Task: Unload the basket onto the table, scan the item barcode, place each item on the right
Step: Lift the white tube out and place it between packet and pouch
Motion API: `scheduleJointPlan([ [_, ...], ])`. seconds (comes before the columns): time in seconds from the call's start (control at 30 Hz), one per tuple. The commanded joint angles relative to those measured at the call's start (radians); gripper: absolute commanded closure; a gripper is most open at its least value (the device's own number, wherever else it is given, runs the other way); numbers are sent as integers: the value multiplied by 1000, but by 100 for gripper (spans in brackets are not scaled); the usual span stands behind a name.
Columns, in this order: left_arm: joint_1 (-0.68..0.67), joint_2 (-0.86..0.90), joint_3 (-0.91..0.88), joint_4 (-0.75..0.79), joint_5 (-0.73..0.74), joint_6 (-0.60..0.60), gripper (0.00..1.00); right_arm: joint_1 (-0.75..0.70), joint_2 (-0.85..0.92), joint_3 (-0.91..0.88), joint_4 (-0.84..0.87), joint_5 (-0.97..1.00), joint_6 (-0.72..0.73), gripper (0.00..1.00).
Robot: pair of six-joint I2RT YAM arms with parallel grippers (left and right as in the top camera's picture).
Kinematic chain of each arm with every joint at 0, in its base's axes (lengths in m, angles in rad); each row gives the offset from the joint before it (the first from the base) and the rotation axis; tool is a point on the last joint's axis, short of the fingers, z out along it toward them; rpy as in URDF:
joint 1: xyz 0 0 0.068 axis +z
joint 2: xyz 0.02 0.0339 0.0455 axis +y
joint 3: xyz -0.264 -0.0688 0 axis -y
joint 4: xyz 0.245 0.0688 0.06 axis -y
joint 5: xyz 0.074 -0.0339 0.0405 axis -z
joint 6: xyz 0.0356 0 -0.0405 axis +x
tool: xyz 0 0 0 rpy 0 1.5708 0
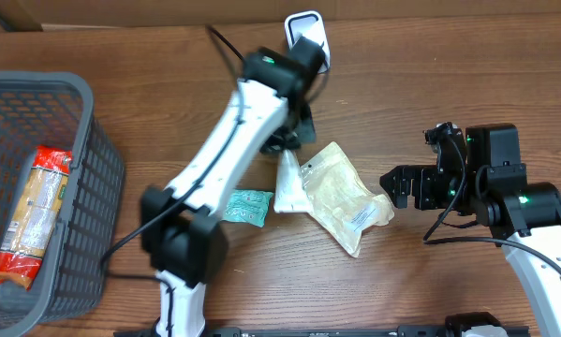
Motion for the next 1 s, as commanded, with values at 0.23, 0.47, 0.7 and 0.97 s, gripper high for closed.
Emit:
scheduleJointPlan([
  [0.23,-20,190,-36,-12,49,9,78,5,0,21,5,2,0,0],
  [0.47,-10,184,33,-18,146,159,0,5,0,21,15,2,-1,0],
  [0.7,49,178,443,-219,101,222,0,5,0,21,24,2,0,0],
  [0.97,253,-51,725,-232,102,284,0,5,0,21,8,2,0,0],
])
